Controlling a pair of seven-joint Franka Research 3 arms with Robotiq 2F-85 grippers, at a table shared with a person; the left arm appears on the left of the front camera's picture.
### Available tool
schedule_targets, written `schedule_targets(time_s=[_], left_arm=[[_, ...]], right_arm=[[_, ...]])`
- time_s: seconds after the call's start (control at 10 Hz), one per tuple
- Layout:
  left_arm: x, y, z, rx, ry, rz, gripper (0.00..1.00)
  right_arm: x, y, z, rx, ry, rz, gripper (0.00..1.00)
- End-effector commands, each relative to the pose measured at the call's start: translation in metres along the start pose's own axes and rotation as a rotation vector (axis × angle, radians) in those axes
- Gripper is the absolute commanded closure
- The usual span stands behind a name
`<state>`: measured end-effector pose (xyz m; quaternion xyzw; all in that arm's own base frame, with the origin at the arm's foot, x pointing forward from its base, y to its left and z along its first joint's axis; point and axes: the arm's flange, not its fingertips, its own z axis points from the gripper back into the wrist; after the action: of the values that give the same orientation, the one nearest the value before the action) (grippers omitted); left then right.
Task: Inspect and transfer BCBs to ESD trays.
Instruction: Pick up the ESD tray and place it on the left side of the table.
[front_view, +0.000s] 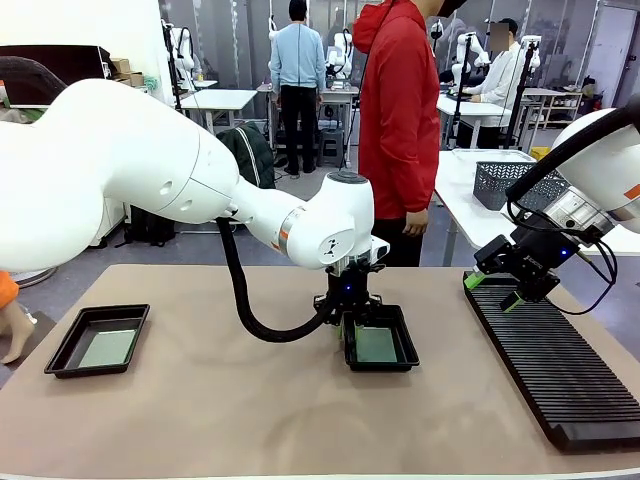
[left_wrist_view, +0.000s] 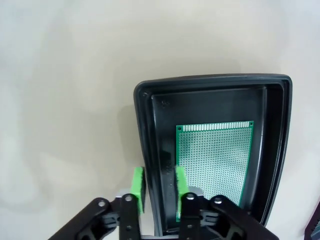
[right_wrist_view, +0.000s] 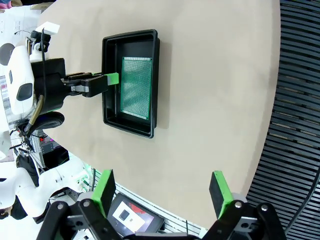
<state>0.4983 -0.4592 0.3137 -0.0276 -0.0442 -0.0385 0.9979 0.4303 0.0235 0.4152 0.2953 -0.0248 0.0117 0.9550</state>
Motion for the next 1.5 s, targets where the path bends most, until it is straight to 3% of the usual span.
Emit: schedule_targets(time_s=[0.0, 0.2, 1.4], left_arm=[[0.0008, 0.0003, 0.0005, -0.025, -0.005, -0.002, 0.84], [0.0014, 0.0005, 0.0002, -0.026, 0.004, 0.001, 1.0], [0.001, -0.0001, 0.0007, -0.01, 0.0, 0.008, 1.0]], right_arm=[[0.0001, 0.0015, -0.0002, -0.005, -0.012, -0.022, 0.0], [0.0001, 0.0015, -0.0002, -0.005, -0.012, -0.022, 0.0], [0.0001, 0.0015, -0.0002, -0.005, -0.012, -0.022, 0.0]])
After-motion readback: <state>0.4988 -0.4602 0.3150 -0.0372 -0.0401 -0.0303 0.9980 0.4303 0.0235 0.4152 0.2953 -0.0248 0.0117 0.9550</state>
